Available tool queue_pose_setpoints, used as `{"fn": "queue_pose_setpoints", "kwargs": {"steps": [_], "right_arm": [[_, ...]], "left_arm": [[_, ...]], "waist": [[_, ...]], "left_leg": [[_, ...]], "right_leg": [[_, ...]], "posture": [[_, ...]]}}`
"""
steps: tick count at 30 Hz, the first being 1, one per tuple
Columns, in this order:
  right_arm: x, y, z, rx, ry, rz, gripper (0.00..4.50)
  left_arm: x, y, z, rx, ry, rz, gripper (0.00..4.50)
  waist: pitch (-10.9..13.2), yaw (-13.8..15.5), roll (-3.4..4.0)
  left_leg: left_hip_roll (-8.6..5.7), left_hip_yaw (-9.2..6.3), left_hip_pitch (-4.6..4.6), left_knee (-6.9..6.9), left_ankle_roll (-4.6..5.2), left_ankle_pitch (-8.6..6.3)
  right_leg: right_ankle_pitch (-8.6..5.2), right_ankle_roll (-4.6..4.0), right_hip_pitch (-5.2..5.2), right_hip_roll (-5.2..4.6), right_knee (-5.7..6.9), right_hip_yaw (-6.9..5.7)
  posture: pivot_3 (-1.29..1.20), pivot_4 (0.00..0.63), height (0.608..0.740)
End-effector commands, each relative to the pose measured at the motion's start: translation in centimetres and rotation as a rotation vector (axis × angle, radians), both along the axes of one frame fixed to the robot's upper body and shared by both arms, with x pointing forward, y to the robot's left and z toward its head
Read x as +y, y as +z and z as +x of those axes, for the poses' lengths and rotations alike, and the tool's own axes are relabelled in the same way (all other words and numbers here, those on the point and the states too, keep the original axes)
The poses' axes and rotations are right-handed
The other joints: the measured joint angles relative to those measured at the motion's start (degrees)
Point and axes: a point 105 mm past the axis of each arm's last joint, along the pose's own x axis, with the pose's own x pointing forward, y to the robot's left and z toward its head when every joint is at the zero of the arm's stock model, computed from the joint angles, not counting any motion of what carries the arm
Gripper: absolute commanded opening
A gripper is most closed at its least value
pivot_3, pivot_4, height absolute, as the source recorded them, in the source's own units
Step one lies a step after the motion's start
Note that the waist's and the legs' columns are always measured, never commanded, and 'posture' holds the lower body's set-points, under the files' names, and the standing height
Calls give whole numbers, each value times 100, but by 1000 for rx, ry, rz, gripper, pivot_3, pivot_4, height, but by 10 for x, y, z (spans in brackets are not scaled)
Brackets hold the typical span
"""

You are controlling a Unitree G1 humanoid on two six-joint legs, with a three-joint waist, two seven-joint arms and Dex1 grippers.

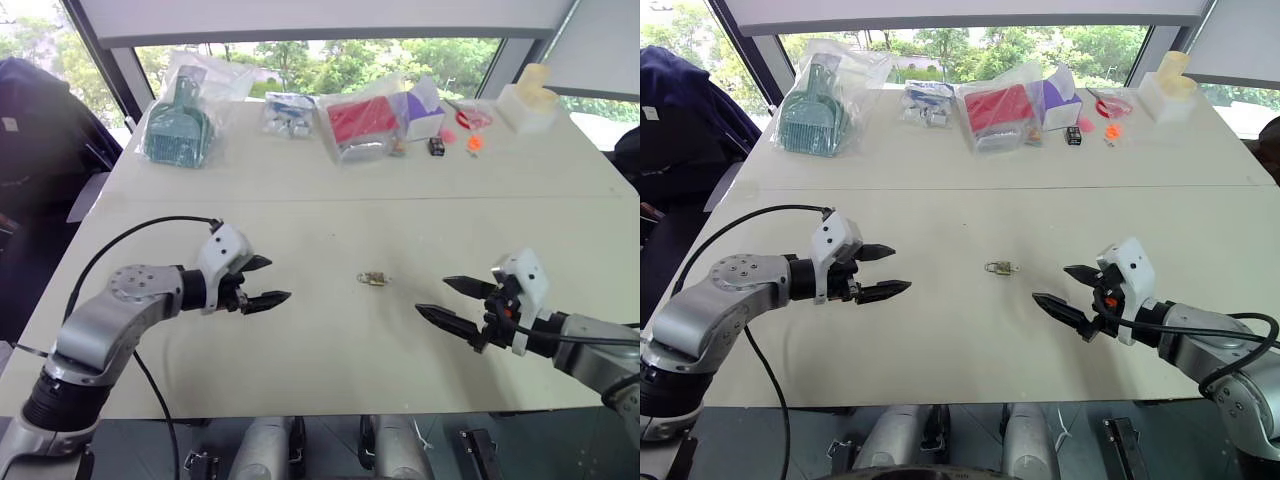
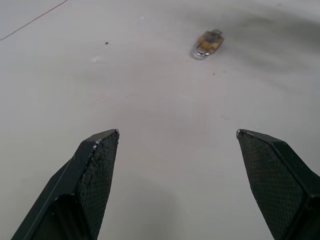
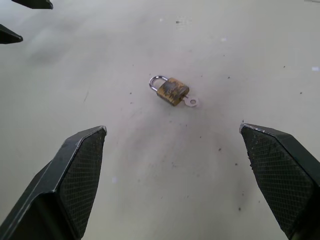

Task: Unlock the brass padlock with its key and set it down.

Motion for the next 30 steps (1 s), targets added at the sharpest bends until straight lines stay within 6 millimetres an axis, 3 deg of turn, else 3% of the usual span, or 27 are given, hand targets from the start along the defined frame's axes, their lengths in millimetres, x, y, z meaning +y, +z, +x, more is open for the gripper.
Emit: {"fn": "queue_pose_setpoints", "kwargs": {"steps": [1,4,7,11,13,16,19,21,23,30], "right_arm": [[8,7,-2,-28,23,10,4434],[11,6,-2,-18,30,12,4434],[15,7,-2,-7,38,37,4434],[19,10,-5,-16,29,52,4434],[18,6,-11,-6,21,47,4434],[14,2,-13,-4,-7,34,4434],[10,-1,-12,-12,-41,10,4434],[0,-9,-7,-22,-115,-45,4434],[-8,-18,-5,-20,-167,-80,4434],[0,-23,-14,-27,-183,-34,4434]], "left_arm": [[-2,16,1,-44,-50,-1,3927],[-1,20,5,-35,-94,31,3927],[-6,30,26,41,-84,25,3927],[-26,44,39,21,-233,69,3927],[-46,43,48,10,-331,122,3927],[-79,38,57,-16,-456,180,3927],[-111,21,74,-91,-485,267,3927],[-129,10,74,-98,-552,307,3927],[-142,2,72,-95,-601,334,3927],[-165,-17,73,-63,-639,386,3927]], "waist": [[0,3,0],[0,4,0],[1,41,-2],[1,104,-2],[2,172,-3],[3,203,-7],[6,168,-12],[8,144,-14],[8,140,-15],[8,143,-15]], "left_leg": [[0,0,-1,0,0,0],[0,0,-1,0,-2,1],[0,-1,-1,0,-5,4],[-2,1,0,4,4,7],[-2,4,-4,1,2,18],[-8,2,-7,7,-7,27],[-9,5,-9,26,44,-2],[-10,4,-8,31,48,-5],[-8,5,-9,29,50,-6],[-1,4,-18,25,50,-5]], "right_leg": [[0,0,-1,0,0,0],[0,0,-1,0,0,0],[1,-1,1,2,1,-2],[0,1,3,3,2,-1],[0,1,-2,4,0,-1],[-1,2,5,2,-3,-3],[0,2,14,-3,-8,-1],[0,1,16,-5,-12,-1],[0,2,10,-5,-10,-1],[0,2,-11,-1,6,-1]], "posture": [[0,150,735],[0,150,735],[0,150,735],[0,150,735],[0,150,735],[0,150,735],[0,150,735],[0,150,735],[0,150,735],[0,150,735]]}}
